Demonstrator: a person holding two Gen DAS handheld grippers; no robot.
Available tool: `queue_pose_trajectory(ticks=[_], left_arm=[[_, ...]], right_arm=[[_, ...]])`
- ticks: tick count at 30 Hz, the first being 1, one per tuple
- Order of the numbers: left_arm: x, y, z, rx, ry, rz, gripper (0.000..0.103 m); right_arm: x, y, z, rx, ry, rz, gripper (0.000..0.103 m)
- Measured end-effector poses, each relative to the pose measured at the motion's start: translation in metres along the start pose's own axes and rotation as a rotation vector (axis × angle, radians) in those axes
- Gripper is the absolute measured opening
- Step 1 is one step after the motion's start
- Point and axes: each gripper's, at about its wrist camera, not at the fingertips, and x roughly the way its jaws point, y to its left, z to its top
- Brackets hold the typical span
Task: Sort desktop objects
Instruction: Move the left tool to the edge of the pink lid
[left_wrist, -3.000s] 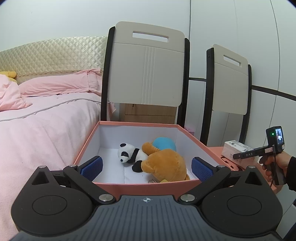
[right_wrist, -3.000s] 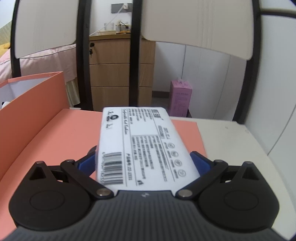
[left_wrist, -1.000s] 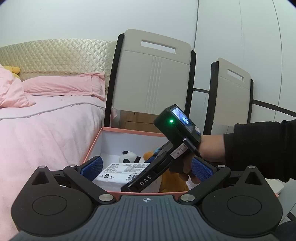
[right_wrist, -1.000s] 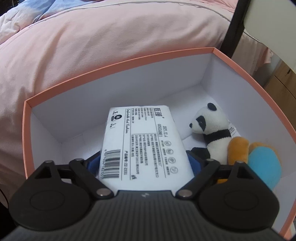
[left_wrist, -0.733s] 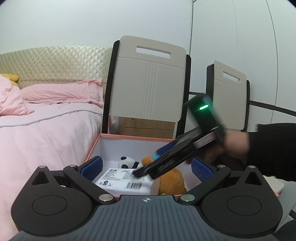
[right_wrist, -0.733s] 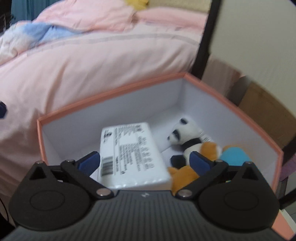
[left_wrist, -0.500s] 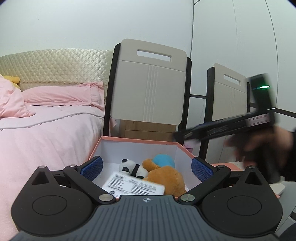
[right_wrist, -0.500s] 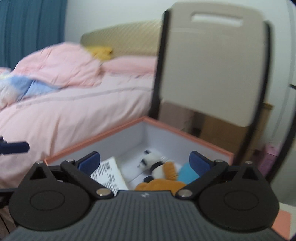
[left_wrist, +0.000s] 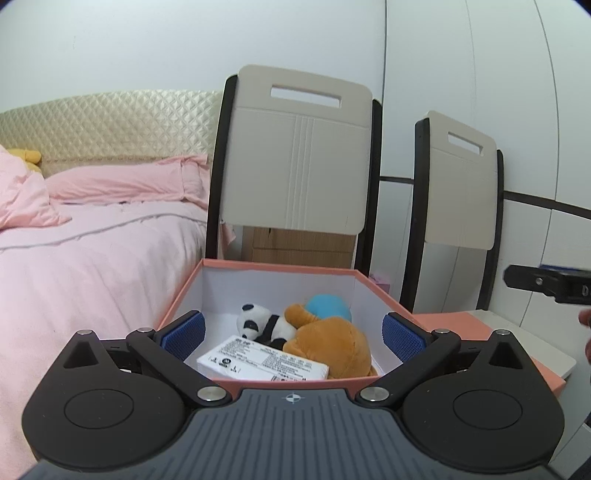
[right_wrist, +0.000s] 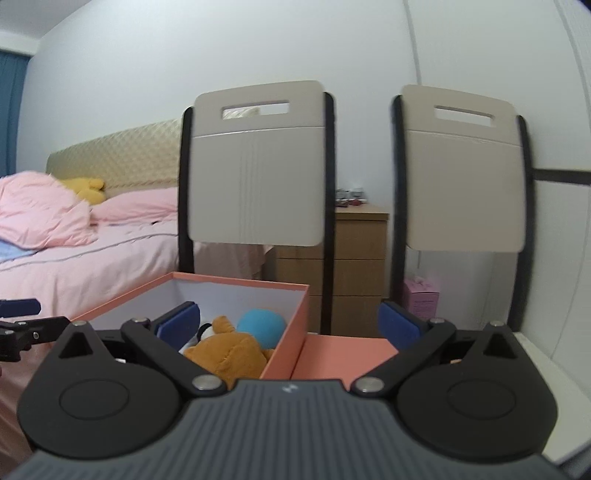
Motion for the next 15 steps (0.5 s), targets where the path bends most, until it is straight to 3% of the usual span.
queue_pose_trajectory(ticks=[6,11,13,15], left_arm=[[-0.001,0.001,-0.004,0.019,-0.044,0.006,0.103],[0.000,0.001,-0.009,0.038,-0.094,0.015,0.103],[-0.003,0.002,-0.010,0.013,-0.139,-0.034,0.103],[-0.008,-0.006,-0.012,0.055,-0.200,-0.077,0.103]], right_arm=[[-0.005,-0.006,-0.020,0.043,-0.063,-0.048,0.103],[0.004,-0.020,-0.031,0.099,-0.056,-0.057,0.103],[0.006,-0.024,-0.038,0.104,-0.055,-0.066,0.103],[0.007,-0.027,-0.045,0.089,-0.052,-0.097,0.103]])
